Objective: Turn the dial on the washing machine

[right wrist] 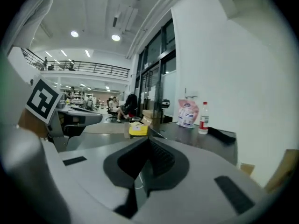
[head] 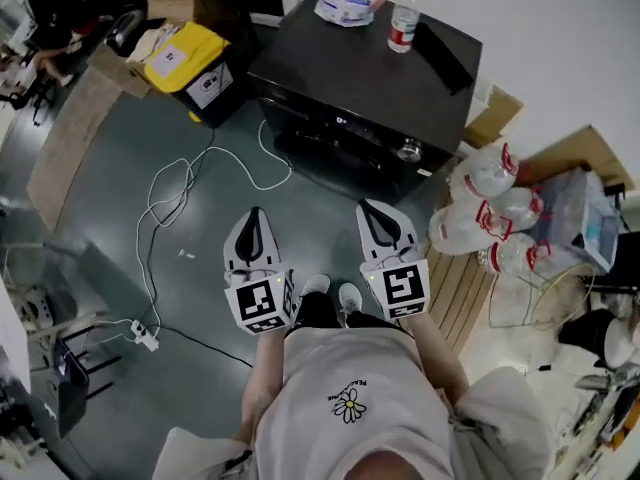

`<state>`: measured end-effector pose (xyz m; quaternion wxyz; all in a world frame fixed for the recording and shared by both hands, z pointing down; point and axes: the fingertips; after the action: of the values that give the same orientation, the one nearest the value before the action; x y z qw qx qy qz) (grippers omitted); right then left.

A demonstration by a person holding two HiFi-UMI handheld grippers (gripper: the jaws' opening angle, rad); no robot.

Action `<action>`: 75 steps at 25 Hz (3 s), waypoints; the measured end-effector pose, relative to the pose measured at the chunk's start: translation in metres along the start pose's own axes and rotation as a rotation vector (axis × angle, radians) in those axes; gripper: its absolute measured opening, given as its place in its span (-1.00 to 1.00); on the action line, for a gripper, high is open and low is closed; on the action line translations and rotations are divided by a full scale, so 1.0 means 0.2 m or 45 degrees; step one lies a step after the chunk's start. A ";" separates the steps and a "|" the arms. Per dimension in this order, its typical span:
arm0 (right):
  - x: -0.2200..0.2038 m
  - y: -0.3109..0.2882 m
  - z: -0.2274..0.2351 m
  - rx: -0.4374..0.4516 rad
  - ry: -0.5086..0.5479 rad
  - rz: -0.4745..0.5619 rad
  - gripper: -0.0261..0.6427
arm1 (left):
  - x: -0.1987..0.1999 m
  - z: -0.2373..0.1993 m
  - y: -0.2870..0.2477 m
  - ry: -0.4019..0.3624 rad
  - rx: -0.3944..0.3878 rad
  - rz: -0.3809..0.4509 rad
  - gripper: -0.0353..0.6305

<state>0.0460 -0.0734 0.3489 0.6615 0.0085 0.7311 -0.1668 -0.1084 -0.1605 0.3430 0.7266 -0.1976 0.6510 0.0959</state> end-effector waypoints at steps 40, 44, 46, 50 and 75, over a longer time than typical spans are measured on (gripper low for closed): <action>-0.11 0.58 0.67 -0.821 -0.169 0.141 -0.91 | 0.17 1.15 -0.28 -0.129 -0.805 0.170 -0.90; -0.28 0.51 0.80 -0.844 -0.151 0.159 -0.91 | 0.00 1.24 -0.41 -0.099 -0.804 0.157 -0.90; -0.37 0.47 0.84 -0.858 -0.149 0.169 -0.91 | -0.09 1.28 -0.47 -0.083 -0.811 0.164 -0.90; -0.54 0.38 0.88 -0.846 -0.125 0.161 -0.91 | -0.28 1.35 -0.57 -0.112 -0.817 0.162 -0.90; -0.94 0.28 0.90 -0.752 -0.144 0.030 -0.91 | -0.55 1.70 -0.62 -0.224 -0.947 0.181 -0.90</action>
<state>0.2555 -0.0269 0.5050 0.6769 -0.1850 0.7099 0.0606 0.2344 -0.1191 0.4970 0.6499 -0.3930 0.5191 0.3921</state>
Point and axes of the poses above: the fingertips, and each gripper's own axes: y backward along the fingers, z to its right, x out of its top, and after that the axes turned 13 degrees about x, right-handed
